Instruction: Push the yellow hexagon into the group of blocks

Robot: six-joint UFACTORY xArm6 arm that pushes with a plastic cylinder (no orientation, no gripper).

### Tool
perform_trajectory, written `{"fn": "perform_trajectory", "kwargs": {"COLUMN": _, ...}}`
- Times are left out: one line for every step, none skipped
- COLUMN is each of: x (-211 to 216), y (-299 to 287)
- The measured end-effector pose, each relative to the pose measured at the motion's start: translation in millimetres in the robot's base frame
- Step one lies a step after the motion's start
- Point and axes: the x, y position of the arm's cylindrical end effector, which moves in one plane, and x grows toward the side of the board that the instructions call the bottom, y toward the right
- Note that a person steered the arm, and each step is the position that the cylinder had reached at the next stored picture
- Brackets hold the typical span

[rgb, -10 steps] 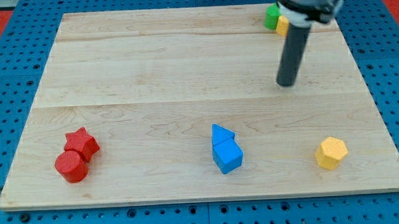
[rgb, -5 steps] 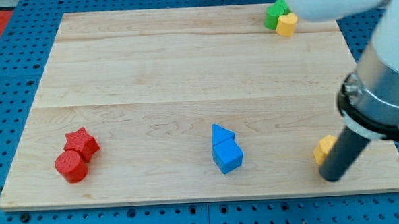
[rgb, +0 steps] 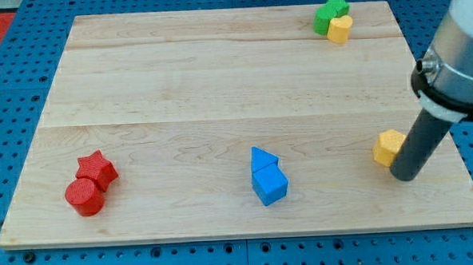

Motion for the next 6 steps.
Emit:
{"fn": "perform_trajectory", "kwargs": {"x": -32.4, "y": -0.9}}
{"fn": "perform_trajectory", "kwargs": {"x": -54.0, "y": -13.9}}
{"fn": "perform_trajectory", "kwargs": {"x": -75.5, "y": -37.5}}
{"fn": "perform_trajectory", "kwargs": {"x": -95.0, "y": -46.3}}
{"fn": "perform_trajectory", "kwargs": {"x": -112.8, "y": -46.0}}
{"fn": "perform_trajectory", "kwargs": {"x": -139.6, "y": -46.1}}
